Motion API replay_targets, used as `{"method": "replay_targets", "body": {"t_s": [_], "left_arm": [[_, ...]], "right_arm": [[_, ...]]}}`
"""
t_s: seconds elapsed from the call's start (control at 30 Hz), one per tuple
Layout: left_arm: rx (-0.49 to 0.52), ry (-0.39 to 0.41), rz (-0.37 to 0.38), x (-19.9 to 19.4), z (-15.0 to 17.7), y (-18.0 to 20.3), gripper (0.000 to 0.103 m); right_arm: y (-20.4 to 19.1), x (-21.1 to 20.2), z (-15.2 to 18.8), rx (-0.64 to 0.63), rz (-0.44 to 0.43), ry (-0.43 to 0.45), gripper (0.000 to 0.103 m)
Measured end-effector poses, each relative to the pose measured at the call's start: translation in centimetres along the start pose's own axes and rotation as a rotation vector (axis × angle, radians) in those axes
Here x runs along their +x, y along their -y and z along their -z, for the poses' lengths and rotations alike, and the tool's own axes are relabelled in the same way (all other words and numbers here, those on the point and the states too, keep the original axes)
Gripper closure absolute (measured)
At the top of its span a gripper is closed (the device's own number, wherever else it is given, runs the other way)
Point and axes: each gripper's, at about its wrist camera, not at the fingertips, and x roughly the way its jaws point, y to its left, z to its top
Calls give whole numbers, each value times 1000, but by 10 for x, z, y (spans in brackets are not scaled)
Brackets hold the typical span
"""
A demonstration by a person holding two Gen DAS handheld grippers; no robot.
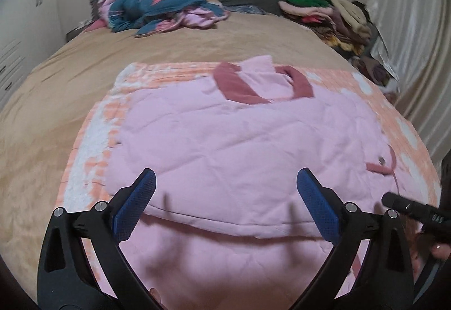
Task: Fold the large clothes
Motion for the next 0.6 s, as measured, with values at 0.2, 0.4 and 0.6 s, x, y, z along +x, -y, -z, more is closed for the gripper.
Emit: {"method": "replay_targets", "body": {"t_s": [0.2,0.4,0.6], "left_arm": [[-76,26,-51,4,-11,-32,9],[-207,38,-85,12,-21,-67,10],[-248,42,-30,20,-27,-70,10]], "right_arm": [[8,3,-3,14,-49,44,79],[-53,-43,-24,-378,53,209,88],[-82,-63,-64,-541,93,295,88]]}}
